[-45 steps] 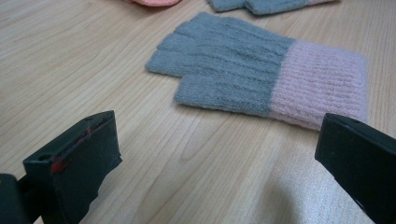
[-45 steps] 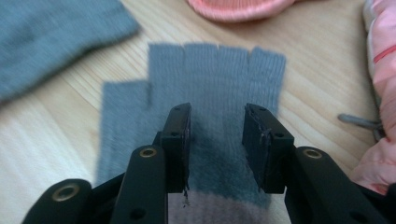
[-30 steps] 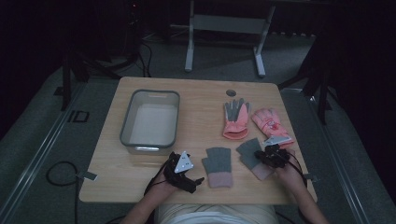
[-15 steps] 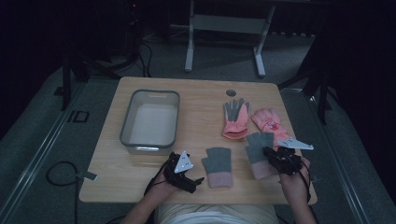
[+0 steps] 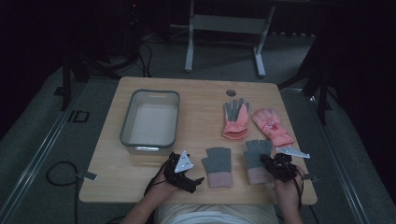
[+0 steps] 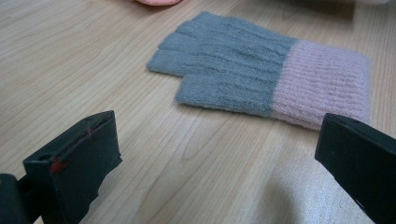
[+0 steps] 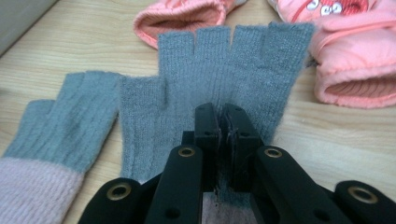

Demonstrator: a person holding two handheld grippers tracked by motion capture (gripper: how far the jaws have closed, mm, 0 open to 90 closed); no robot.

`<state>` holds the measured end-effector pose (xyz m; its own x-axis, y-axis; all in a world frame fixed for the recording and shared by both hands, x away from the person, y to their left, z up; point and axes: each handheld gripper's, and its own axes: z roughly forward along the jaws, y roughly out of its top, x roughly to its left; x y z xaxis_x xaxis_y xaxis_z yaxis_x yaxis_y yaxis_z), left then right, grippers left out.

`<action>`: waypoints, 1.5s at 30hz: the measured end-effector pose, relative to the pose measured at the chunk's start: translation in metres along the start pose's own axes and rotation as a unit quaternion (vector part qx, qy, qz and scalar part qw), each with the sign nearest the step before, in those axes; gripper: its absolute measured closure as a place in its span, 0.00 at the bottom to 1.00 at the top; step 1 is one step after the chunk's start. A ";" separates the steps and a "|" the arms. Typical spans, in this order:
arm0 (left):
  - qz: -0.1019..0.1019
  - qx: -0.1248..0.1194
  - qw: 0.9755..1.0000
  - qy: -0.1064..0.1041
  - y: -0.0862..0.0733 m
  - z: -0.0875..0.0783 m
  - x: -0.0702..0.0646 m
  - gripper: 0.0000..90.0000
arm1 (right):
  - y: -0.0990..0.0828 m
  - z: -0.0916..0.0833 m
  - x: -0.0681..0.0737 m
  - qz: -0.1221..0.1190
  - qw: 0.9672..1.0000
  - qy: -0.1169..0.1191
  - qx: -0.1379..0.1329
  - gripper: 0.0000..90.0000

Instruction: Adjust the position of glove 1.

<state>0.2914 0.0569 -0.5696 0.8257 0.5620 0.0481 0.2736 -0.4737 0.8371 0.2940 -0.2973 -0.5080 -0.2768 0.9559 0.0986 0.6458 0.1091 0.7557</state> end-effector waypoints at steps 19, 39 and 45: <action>0.003 0.000 1.000 0.002 0.000 0.000 -0.001 0.00 | -0.025 0.040 -0.001 0.044 0.998 -0.025 0.028 0.91; 0.000 0.001 1.000 0.003 0.000 0.000 -0.001 0.00 | 0.008 0.029 -0.021 -0.129 0.989 0.064 0.043 0.71; -0.001 -0.001 1.000 0.004 0.000 0.000 -0.001 0.00 | 0.008 0.029 -0.027 -0.158 0.984 0.070 0.052 0.66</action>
<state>0.2905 0.0569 -0.5697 0.8216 0.5678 0.0511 0.2734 -0.4711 0.8386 0.3273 -0.3139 -0.5233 -0.5661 0.8235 -0.0359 0.5791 0.4284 0.6937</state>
